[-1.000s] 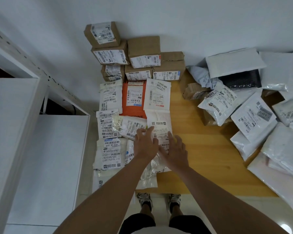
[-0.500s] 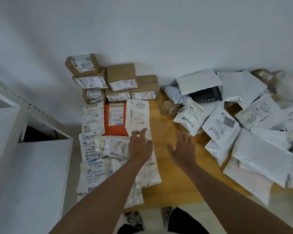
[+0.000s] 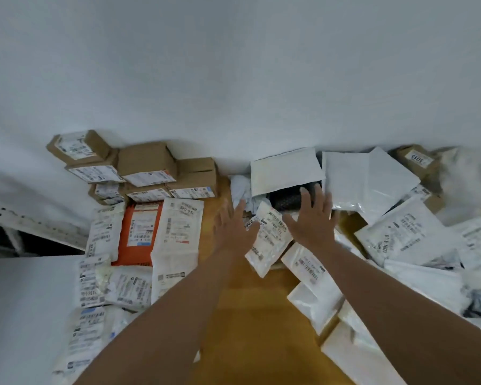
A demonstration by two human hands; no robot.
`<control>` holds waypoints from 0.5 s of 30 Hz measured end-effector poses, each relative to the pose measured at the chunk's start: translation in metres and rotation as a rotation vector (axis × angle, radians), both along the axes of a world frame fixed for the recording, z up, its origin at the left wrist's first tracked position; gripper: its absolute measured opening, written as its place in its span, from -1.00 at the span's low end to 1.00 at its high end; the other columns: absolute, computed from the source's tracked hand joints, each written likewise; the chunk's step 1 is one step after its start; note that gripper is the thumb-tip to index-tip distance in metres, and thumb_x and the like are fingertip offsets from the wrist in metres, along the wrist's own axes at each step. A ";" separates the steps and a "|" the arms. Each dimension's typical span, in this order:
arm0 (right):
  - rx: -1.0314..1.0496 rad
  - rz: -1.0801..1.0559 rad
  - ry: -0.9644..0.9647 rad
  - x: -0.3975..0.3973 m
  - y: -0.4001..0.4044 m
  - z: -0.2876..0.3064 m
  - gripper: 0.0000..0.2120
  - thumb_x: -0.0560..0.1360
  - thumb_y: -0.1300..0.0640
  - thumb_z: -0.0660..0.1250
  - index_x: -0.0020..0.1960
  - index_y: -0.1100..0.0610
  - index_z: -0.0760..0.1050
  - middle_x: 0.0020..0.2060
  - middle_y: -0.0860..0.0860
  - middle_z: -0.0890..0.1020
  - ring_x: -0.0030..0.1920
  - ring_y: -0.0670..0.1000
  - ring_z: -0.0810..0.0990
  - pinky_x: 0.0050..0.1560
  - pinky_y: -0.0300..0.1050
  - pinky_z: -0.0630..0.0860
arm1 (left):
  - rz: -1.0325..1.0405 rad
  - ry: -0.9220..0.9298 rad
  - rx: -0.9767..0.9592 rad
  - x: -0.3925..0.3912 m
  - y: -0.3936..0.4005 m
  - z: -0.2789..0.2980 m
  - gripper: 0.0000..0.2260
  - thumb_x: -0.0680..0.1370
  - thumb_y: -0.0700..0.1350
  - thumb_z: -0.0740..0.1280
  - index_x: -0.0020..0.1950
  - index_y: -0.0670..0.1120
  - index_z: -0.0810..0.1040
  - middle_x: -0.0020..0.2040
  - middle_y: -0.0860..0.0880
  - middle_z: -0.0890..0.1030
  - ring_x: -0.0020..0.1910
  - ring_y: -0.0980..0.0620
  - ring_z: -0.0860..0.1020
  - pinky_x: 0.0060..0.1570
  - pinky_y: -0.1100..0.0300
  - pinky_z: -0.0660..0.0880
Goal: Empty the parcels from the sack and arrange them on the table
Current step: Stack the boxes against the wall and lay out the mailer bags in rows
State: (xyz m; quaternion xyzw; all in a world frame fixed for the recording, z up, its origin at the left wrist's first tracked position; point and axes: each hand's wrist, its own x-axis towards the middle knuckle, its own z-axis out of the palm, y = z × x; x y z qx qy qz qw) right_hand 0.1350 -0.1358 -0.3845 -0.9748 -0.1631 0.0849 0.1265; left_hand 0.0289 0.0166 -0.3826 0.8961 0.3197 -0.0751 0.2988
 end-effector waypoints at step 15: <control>-0.046 -0.226 0.233 0.114 0.037 -0.015 -0.02 0.38 -0.35 0.36 0.53 0.04 -0.08 0.44 0.12 0.31 0.45 0.21 0.24 0.37 0.32 0.14 | 0.323 0.034 -0.349 0.118 0.034 -0.014 -0.29 0.47 0.37 0.23 0.43 -0.10 0.29 0.30 -0.08 0.48 0.26 -0.12 0.46 0.24 0.02 0.36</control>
